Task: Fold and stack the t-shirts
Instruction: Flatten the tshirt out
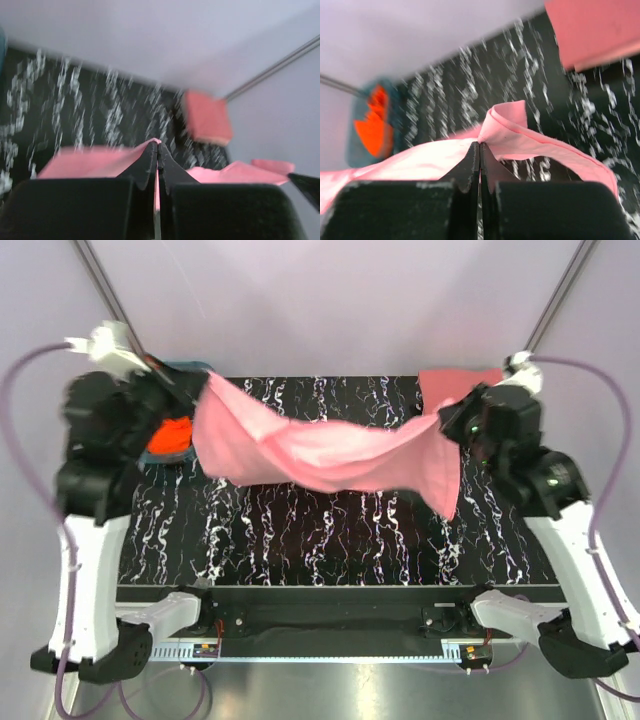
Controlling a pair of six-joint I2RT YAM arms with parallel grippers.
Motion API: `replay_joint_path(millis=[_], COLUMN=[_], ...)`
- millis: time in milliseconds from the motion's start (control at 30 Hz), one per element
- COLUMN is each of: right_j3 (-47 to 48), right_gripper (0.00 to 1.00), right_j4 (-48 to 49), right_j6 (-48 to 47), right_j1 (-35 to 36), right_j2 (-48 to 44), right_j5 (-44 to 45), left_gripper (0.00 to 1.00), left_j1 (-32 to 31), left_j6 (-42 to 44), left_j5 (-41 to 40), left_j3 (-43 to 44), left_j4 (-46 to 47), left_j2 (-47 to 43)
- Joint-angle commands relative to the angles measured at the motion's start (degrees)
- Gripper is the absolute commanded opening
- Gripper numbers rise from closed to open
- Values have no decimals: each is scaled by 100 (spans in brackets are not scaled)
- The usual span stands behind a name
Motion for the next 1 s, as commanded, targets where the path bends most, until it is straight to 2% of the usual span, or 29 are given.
replay_joint_path(millis=[0, 100, 367, 600, 667, 833, 900, 967], right_j3=[1108, 1339, 1532, 1402, 1007, -468, -1102, -1549], right_gripper=[0, 0, 0, 0, 0, 0, 0, 0], right_j4=[-169, -160, -239, -178, -256, -354, -231, 267], right_j6=[-165, -182, 450, 583, 539, 486, 416, 249], right_j1=[33, 33, 24, 33, 33, 33, 24, 24], right_j2=[-248, -801, -2488, -2640, -2543, -2421, -2236, -1911], right_j5=[583, 566, -505, -507, -288, 397, 513, 496], left_gripper=[0, 0, 0, 0, 0, 0, 0, 0], left_j1=[-7, -7, 2, 2, 2, -7, 2, 2], left_j6=[-176, -624, -1759, -1743, -1480, -1110, -776, -531], left_j5=[-327, -266, 112, 402, 490, 219, 43, -230], left_j3=[1217, 1982, 2090, 2223, 1925, -526, -1307, -1679], left_j4=[-577, -490, -33, -33, -68, -42, 20, 326], left_j2=[-295, -593, -1850, -1685, -1561, -1684, -1588, -1395])
